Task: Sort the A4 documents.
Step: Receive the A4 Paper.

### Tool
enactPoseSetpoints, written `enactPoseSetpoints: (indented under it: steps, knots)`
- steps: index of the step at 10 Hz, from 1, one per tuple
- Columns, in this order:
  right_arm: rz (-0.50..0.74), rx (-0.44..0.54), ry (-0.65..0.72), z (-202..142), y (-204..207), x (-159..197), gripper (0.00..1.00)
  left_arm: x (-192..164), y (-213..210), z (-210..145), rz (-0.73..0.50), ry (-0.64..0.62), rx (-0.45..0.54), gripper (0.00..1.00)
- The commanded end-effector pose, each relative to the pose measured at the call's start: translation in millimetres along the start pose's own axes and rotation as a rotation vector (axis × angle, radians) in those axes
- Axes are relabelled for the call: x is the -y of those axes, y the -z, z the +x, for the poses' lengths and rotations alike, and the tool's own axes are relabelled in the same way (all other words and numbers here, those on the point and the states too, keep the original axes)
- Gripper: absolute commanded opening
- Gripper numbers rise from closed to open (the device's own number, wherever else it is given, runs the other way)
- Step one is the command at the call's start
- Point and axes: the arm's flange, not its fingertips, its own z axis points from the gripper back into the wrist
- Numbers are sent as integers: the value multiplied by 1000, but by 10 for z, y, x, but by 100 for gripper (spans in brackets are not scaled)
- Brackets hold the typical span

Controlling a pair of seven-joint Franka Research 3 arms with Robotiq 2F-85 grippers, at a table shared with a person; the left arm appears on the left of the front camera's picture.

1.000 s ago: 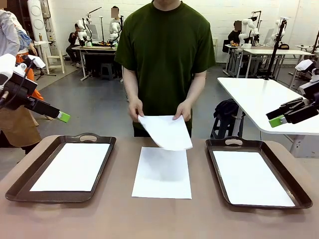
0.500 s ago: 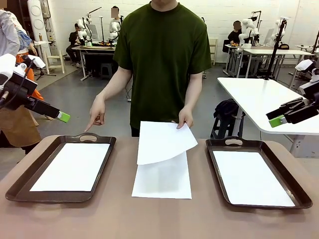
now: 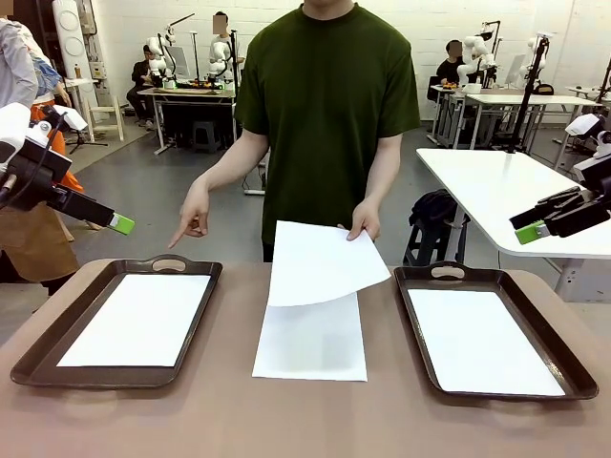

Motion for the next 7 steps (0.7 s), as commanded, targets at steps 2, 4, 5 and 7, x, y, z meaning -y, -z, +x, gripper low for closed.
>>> enactPoseSetpoints:
  steps: [2, 4, 5, 7]
  knots:
    - [6, 22, -12, 1, 13, -2, 100, 0, 0, 0, 0, 0, 0, 100]
    - [6, 22, -12, 1, 13, -2, 100, -53, 209, 62, -119, -93, 40, 100]
    - [6, 22, -12, 1, 13, -2, 100, -99, 316, 118, -169, -156, 65, 100]
    - [6, 22, -12, 1, 13, -2, 100, -234, 596, 198, -296, -348, 109, 100]
